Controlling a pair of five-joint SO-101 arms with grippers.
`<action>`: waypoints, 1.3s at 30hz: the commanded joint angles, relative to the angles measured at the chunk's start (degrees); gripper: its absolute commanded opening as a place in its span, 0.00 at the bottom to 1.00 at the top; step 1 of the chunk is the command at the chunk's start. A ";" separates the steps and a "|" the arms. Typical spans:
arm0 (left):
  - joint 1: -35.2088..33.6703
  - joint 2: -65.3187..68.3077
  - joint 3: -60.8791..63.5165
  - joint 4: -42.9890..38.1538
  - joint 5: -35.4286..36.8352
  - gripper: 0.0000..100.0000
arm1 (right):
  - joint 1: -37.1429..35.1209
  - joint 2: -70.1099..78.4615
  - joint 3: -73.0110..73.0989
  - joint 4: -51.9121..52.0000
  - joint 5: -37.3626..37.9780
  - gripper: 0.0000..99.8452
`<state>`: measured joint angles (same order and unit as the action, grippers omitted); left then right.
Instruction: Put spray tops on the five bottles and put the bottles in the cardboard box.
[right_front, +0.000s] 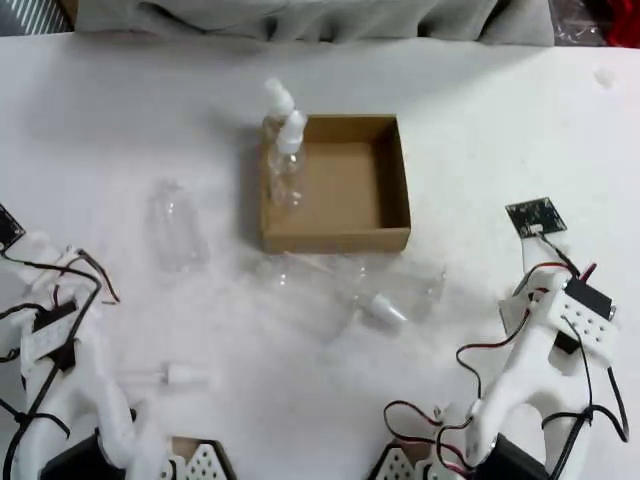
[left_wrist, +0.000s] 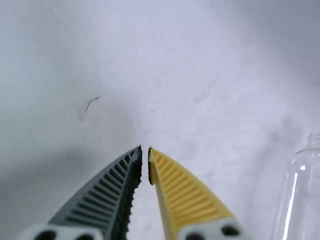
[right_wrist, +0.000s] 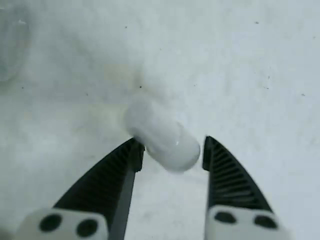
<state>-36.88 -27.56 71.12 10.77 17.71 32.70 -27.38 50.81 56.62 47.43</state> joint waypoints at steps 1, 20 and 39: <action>0.66 0.22 -0.09 -1.58 0.18 0.02 | -1.98 4.00 -1.67 -2.51 0.79 0.20; 0.48 0.22 -0.09 -1.58 0.18 0.02 | -3.65 3.91 -12.13 12.88 21.45 0.27; 0.57 0.22 -0.09 -1.58 0.09 0.02 | -4.09 4.00 3.43 -6.73 41.93 0.20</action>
<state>-36.88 -27.56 71.12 10.77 17.71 29.27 -21.49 53.19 53.89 87.52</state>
